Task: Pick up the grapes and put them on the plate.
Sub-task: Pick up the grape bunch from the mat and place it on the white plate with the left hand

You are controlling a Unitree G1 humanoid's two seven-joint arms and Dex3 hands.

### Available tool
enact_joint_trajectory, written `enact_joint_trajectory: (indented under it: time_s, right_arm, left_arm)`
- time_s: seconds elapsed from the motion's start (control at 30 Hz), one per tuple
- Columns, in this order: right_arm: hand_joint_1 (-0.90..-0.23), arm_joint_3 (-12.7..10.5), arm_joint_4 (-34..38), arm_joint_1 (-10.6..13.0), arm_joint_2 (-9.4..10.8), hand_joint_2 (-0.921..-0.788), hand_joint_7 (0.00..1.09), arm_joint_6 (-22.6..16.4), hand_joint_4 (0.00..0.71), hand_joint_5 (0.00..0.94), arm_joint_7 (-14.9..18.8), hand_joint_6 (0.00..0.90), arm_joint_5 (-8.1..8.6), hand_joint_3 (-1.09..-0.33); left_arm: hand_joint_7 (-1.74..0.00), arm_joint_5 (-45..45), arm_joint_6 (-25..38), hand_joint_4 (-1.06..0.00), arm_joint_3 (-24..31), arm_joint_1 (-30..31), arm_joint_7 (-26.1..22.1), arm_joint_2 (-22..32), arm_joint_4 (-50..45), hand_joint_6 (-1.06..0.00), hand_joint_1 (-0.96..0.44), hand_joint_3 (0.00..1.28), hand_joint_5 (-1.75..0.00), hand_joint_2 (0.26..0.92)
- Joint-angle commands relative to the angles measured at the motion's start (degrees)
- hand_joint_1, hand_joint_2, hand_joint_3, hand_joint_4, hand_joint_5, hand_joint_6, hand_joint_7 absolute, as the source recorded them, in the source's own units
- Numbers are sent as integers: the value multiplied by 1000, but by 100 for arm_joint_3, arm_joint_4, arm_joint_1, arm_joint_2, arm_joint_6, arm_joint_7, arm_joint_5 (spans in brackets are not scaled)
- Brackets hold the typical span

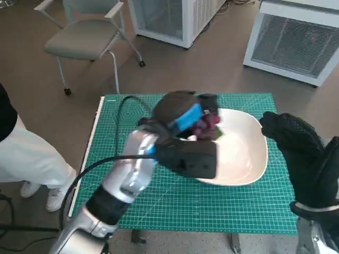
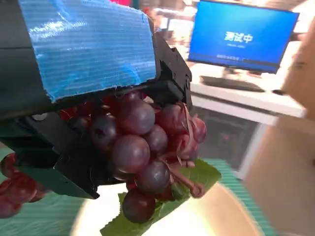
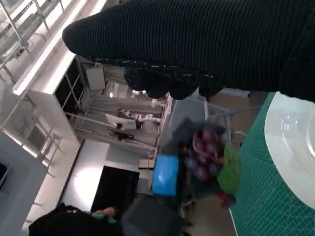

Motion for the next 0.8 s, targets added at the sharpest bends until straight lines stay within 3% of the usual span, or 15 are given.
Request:
enact_joint_trajectory:
  time_s: [0.03, 0.27, 0.37, 0.47, 0.8]
  right_arm:
    - [-555, -22, -8, 168, 26, -921, 800, 83, 462, 29, -54, 125, 32, -562]
    - [-555, -57, -35, 216, 13, -921, 804, 72, 462, 29, -46, 122, 64, -562]
    - [-555, -65, -50, 226, 14, -921, 806, 74, 461, 29, -52, 121, 62, -562]
    - [-554, -71, -70, 235, 14, -921, 808, 74, 461, 29, -67, 121, 43, -562]
    - [-553, -90, -100, 274, 0, -921, 816, 33, 458, 28, -109, 117, -37, -564]
  left_arm:
    - [-1076, 32, -204, -615, -132, -339, 5, -227, 239, -647, 3, 504, -1450, 700]
    - [-1437, -26, -660, -469, -208, -664, 155, -470, 1062, -548, 3, 918, -1629, 525]
    - [-1493, -50, -793, -420, -226, -776, 188, -560, 1358, -546, 3, 1009, -1694, 487]
    - [-1458, -65, -841, -401, -232, -831, 202, -641, 1534, -567, 2, 1011, -1725, 485]
    - [-1279, -72, -889, -411, -262, -775, 224, -799, 1771, -604, 2, 847, -1711, 566]
